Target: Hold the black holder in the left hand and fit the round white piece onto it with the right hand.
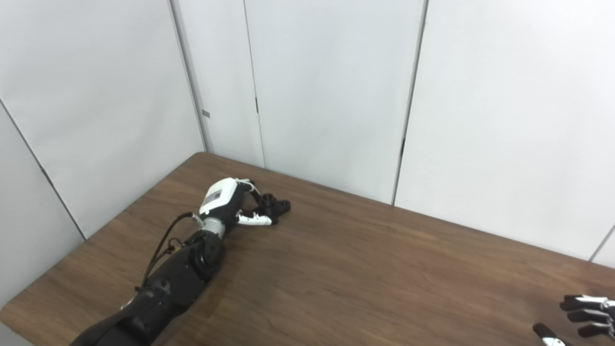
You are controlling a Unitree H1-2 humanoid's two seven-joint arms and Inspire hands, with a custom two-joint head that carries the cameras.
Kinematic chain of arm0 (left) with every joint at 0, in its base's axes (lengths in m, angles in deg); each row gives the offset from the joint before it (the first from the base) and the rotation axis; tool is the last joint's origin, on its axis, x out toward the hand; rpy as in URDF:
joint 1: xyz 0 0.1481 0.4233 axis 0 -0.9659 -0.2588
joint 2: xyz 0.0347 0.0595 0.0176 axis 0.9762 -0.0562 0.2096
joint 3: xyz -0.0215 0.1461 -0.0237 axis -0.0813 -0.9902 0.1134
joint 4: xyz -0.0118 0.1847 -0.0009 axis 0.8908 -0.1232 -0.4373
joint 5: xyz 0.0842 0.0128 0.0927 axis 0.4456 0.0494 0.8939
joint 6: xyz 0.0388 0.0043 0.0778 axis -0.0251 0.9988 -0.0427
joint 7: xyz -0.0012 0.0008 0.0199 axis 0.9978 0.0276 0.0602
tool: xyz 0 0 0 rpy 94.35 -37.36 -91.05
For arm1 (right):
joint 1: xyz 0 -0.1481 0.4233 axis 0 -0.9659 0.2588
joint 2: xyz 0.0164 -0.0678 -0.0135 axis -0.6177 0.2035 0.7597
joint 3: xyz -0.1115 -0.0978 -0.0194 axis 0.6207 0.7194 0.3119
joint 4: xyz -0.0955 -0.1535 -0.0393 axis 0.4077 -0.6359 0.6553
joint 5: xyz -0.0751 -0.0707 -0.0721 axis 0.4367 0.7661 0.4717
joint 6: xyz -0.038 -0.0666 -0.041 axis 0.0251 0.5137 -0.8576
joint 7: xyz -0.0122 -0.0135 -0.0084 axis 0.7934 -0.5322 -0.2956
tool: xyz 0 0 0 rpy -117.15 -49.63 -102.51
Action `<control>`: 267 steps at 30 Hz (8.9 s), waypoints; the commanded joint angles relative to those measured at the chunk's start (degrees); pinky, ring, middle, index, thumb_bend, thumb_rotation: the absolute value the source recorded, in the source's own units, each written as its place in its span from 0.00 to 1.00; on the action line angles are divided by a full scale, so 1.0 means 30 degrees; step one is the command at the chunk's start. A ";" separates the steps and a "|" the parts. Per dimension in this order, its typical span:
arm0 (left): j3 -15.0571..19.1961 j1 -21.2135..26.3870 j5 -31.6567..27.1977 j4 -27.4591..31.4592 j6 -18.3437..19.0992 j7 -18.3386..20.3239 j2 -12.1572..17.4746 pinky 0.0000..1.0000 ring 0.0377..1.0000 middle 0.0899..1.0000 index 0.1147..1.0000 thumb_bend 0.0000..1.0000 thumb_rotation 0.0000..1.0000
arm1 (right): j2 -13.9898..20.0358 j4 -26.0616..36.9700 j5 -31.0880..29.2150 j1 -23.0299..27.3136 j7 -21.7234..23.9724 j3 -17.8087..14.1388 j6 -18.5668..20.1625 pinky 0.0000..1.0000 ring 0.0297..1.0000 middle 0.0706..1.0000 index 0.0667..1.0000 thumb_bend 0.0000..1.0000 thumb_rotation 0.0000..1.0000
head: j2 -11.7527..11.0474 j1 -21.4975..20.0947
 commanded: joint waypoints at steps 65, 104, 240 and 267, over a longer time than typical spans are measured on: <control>-0.6548 -0.2196 -0.0500 0.5774 -0.7842 0.6574 -0.3445 0.71 0.90 0.84 0.42 0.52 0.07 | -0.0641 0.1612 0.0204 0.1597 -0.0072 -0.0156 0.0627 0.47 0.56 0.61 0.46 0.51 0.14 | 0.2038 -0.7998; -0.8915 -0.1291 0.5112 0.2568 -0.6656 0.4652 -0.2609 0.70 0.87 0.80 0.41 0.52 0.07 | 0.5134 0.4842 0.2638 0.4584 0.4971 -0.0308 0.5707 0.54 0.67 0.72 0.66 0.67 0.16 | 0.1112 -1.5449; -0.9715 -0.1871 0.3842 0.3755 -0.5662 0.4641 -0.2414 0.70 0.87 0.80 0.41 0.52 0.07 | 0.6955 0.2296 0.6610 1.0233 1.3544 0.6841 0.7218 0.74 0.77 0.70 0.44 0.52 0.14 | 0.1990 -1.2097; -1.0040 -0.1522 0.4457 0.4489 -0.3891 0.5193 -0.3515 0.70 0.86 0.80 0.41 0.52 0.07 | 0.3522 0.1964 0.6599 1.2724 1.5018 0.8892 0.5809 0.72 0.79 0.70 0.44 0.52 0.14 | 0.2798 -0.9568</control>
